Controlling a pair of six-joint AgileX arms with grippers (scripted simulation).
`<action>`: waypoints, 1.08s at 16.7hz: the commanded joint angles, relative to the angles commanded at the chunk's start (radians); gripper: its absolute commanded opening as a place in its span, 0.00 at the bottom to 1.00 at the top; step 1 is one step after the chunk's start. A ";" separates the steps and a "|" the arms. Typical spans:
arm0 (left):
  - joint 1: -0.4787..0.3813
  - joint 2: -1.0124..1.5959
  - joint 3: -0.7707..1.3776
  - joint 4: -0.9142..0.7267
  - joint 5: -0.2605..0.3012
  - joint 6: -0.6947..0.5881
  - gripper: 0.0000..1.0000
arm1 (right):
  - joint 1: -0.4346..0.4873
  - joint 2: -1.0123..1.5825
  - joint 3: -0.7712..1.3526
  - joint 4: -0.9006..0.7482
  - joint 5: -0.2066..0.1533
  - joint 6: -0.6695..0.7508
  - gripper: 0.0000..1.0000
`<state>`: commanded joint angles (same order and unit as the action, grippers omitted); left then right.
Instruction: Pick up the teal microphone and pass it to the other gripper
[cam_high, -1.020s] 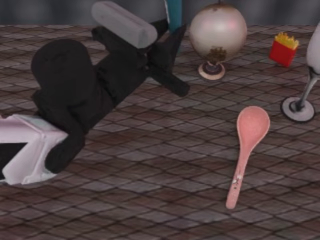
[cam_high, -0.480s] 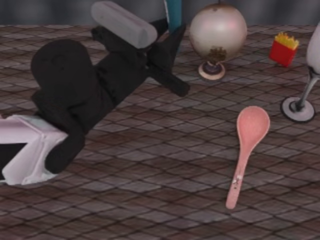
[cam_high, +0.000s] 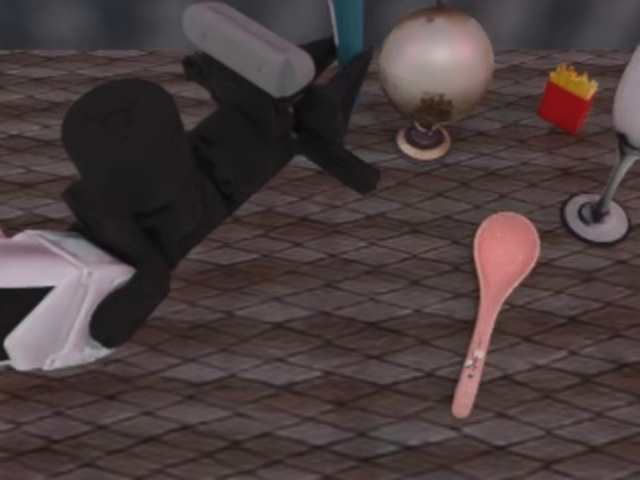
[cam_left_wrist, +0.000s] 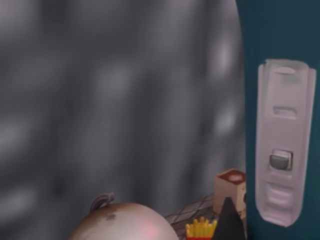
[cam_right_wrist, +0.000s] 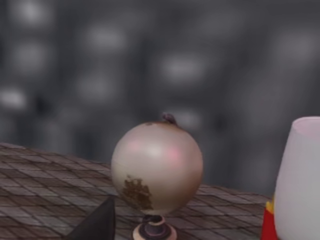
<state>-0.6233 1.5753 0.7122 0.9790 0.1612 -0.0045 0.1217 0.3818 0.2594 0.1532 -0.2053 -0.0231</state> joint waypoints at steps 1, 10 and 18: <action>0.000 0.000 0.000 0.000 0.000 0.000 0.00 | 0.023 0.088 0.048 0.028 -0.039 -0.005 1.00; 0.000 0.000 0.000 0.000 0.000 0.000 0.00 | 0.217 0.785 0.446 0.258 -0.365 -0.036 1.00; 0.000 0.000 0.000 0.000 0.000 0.000 0.00 | 0.262 0.925 0.546 0.320 -0.440 -0.046 1.00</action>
<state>-0.6233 1.5753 0.7122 0.9790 0.1612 -0.0045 0.3835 1.3065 0.8054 0.4727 -0.6454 -0.0695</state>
